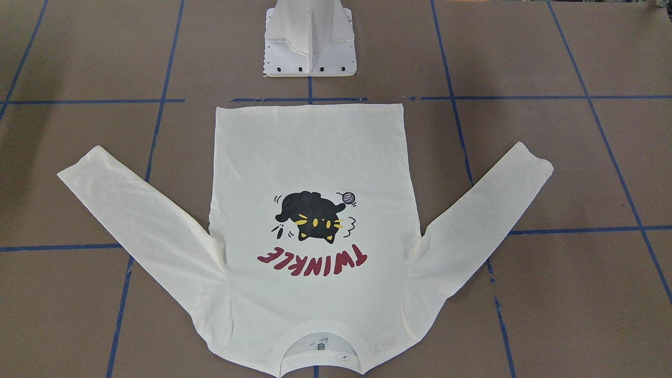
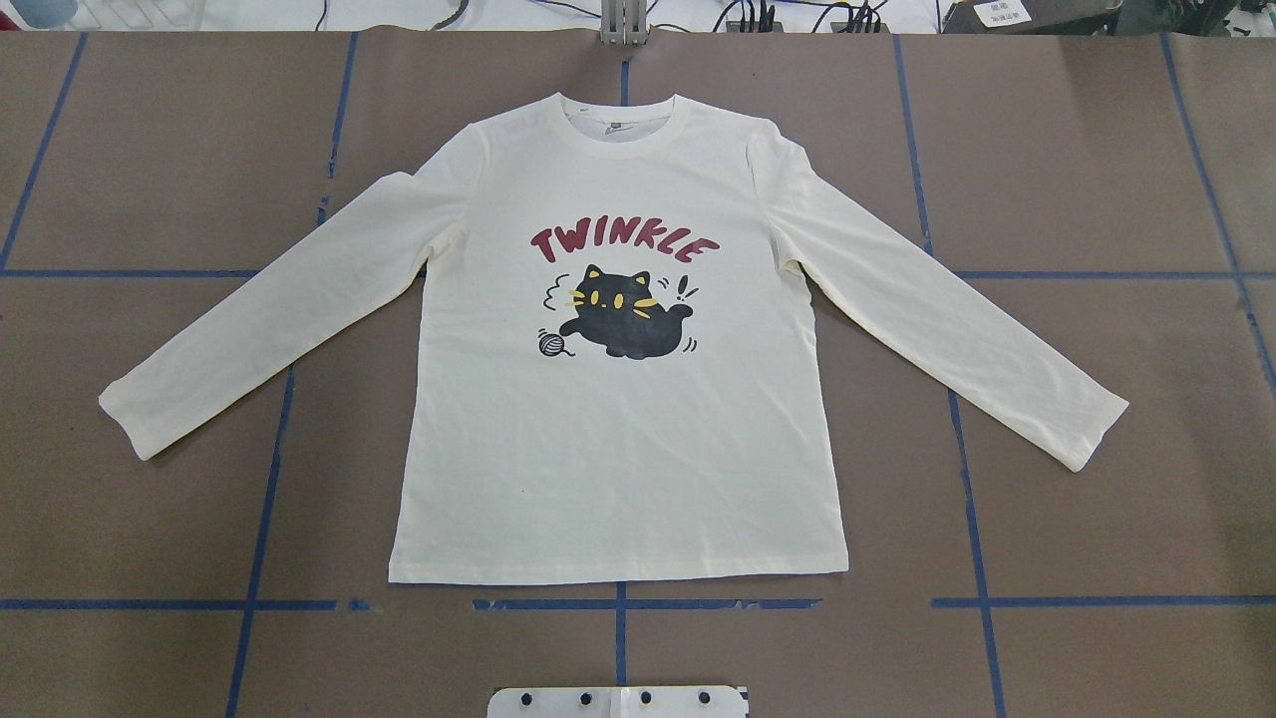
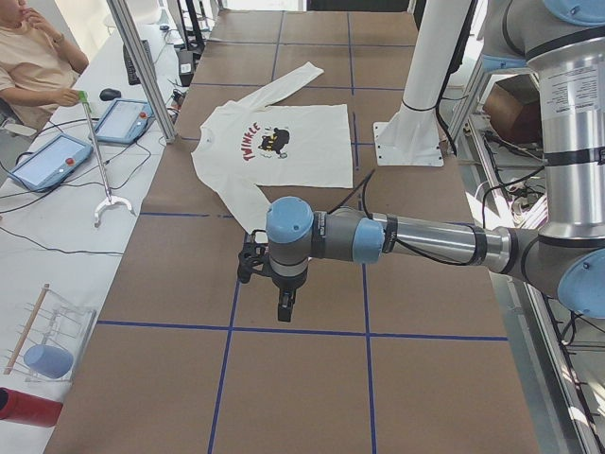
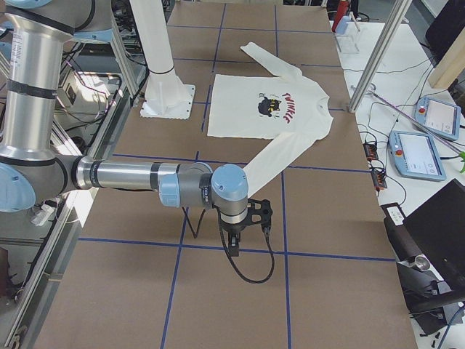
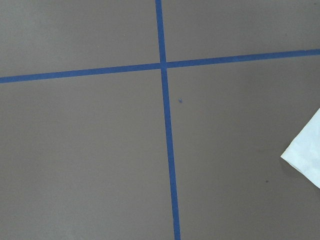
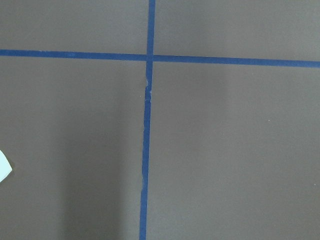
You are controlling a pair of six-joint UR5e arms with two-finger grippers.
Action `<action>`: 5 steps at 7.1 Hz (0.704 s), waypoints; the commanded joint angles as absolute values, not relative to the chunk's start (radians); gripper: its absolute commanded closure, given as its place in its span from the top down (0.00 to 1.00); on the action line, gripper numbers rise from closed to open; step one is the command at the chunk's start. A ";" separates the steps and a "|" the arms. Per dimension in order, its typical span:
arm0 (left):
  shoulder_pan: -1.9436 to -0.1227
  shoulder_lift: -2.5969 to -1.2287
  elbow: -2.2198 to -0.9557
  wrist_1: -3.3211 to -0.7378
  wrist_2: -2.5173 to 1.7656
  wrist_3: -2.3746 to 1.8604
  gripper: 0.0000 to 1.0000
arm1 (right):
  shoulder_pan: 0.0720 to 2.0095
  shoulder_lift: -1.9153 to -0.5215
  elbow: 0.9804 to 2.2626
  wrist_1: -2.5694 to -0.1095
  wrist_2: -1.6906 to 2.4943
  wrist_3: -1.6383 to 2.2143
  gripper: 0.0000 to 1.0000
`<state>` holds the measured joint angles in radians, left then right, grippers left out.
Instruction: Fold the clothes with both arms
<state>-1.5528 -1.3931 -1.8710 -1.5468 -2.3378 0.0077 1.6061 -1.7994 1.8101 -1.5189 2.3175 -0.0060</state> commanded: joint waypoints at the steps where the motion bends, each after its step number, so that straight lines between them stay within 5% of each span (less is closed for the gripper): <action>1: -1.552 -1.394 -1.871 -1.596 -2.336 0.017 1.00 | 1.603 -1.798 1.819 -1.509 2.319 -0.003 1.00; 5: -1.546 -1.397 -1.870 -1.772 -2.339 0.008 1.00 | 1.600 -1.729 1.798 -1.182 2.315 0.011 1.00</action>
<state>-1.5478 -1.3953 -1.8696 -1.6792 -2.3361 0.0127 1.5996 -1.7753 1.8168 -1.2990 2.3185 0.0052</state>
